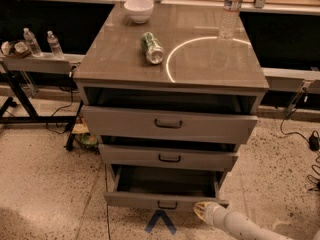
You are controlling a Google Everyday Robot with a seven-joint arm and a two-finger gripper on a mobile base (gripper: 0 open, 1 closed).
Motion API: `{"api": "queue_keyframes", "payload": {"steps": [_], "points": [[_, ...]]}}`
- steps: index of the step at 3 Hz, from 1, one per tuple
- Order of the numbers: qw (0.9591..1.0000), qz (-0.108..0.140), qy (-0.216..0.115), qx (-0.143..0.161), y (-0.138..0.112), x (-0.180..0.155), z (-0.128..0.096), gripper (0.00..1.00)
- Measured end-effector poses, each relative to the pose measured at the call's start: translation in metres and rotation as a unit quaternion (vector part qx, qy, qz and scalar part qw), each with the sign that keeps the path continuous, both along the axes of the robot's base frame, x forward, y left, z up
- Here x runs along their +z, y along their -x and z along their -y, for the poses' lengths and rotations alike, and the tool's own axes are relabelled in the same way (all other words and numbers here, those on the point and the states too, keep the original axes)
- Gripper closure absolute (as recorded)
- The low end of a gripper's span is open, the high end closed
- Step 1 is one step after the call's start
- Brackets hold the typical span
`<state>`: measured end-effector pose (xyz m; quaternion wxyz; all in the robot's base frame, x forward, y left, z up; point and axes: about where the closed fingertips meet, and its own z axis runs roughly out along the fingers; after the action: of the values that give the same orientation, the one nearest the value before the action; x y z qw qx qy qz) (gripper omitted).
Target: Close bottom drawer
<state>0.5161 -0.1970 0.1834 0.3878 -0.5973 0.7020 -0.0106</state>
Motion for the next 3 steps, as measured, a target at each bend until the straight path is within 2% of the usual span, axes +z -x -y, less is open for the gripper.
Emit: {"api": "queue_keyframes", "payload": {"steps": [1,3], "points": [[0.9999,0.014,0.0,0.007,-0.014,-0.003,-0.011,1.0],[0.9973,0.069,-0.012,0.022,-0.063,0.014,-0.042,1.0]]}}
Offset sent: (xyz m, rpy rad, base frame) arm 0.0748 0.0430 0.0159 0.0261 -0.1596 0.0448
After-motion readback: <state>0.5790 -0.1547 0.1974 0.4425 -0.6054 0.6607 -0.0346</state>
